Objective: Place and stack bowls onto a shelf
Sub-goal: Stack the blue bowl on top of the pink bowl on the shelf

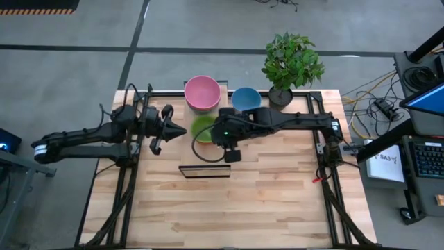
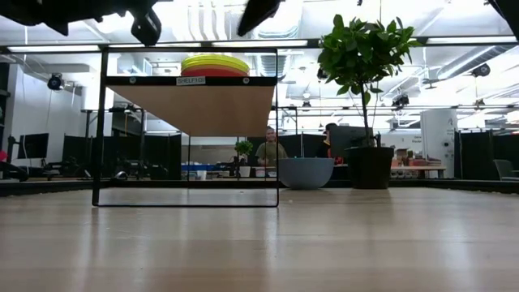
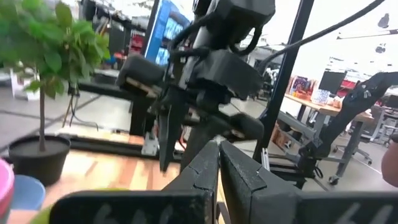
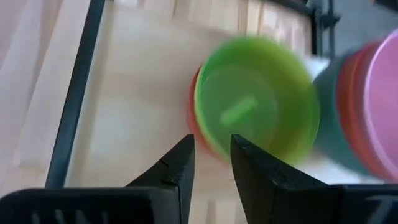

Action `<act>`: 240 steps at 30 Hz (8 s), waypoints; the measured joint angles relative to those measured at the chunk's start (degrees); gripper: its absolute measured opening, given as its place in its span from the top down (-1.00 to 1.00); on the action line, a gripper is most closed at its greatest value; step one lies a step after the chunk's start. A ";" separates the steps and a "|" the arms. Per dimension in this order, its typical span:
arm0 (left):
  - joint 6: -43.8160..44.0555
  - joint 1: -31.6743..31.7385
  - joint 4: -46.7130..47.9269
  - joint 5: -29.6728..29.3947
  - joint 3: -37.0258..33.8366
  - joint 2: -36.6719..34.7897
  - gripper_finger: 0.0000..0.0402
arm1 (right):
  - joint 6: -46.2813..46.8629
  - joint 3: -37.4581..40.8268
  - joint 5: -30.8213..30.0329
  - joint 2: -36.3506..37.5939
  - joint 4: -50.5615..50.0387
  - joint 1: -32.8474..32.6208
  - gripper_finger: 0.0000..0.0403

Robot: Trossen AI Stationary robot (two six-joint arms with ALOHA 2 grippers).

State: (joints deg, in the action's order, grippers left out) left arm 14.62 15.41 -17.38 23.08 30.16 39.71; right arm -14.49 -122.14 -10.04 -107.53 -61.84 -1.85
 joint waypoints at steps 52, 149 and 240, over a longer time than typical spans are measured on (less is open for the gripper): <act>-3.66 -0.60 -2.67 -0.07 -0.53 2.58 1.00 | -11.05 54.90 -10.51 9.31 41.38 25.52 0.12; -14.24 -22.25 -21.27 0.87 11.85 31.69 0.00 | 22.79 64.34 36.00 29.71 64.34 -16.85 0.96; -44.65 2.84 55.14 -22.23 48.92 29.15 1.00 | 14.64 64.43 18.86 38.78 61.48 -15.50 0.16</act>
State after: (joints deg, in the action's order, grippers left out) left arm -30.03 18.24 37.77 0.85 79.07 68.85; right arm 0.14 -57.71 8.82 -68.75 -0.37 -17.34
